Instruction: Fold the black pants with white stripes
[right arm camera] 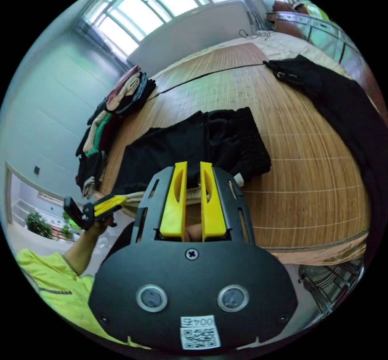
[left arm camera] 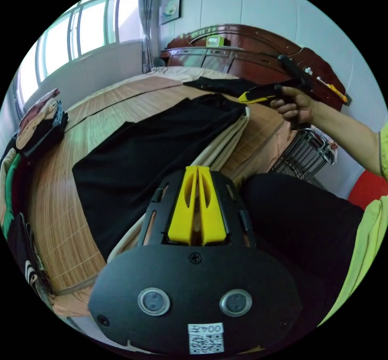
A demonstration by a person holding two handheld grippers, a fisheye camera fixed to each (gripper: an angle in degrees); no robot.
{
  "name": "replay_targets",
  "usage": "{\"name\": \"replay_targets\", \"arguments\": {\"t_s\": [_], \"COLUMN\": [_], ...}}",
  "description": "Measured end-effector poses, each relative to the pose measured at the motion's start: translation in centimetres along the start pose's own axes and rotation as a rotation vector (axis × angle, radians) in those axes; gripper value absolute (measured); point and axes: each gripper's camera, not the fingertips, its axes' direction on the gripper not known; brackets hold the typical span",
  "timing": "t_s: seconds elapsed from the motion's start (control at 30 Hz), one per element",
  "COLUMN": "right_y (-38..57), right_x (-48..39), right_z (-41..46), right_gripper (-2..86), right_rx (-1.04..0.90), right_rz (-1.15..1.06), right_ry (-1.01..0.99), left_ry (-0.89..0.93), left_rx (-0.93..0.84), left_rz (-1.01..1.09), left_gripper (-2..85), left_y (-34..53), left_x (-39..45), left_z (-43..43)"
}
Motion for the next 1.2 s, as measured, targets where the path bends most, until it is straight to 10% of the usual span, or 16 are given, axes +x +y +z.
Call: {"name": "replay_targets", "arguments": {"t_s": [0.27, 0.47, 0.83, 1.0, 1.2], "right_y": [-2.9, -2.6, -0.5, 0.1, 1.1], "right_x": [2.7, 1.3, -1.8, -4.8, -1.7], "right_z": [1.9, 5.1, 0.1, 7.3, 4.6], "right_gripper": [8.6, 1.1, -0.1, -0.1, 5.3], "right_rx": [-0.188, -0.223, 0.036, -0.189, -0.060], "right_rz": [0.011, -0.077, -0.121, -0.328, -0.165], "right_ry": [-0.100, 0.270, 0.125, 0.428, 0.175], "left_ry": [-0.008, 0.054, -0.020, 0.016, 0.207], "left_rx": [-0.072, -0.042, 0.074, -0.215, 0.073], "left_rz": [-0.033, -0.076, 0.067, 0.008, -0.200], "left_gripper": [0.4, 0.3, 0.6, 0.6, 0.2], "left_y": [2.0, 4.5, 4.1, 5.4, 13.6], "left_x": [-2.1, -4.7, -6.3, -10.6, -13.9], "left_z": [2.3, 1.6, -6.8, -0.8, -2.3]}}
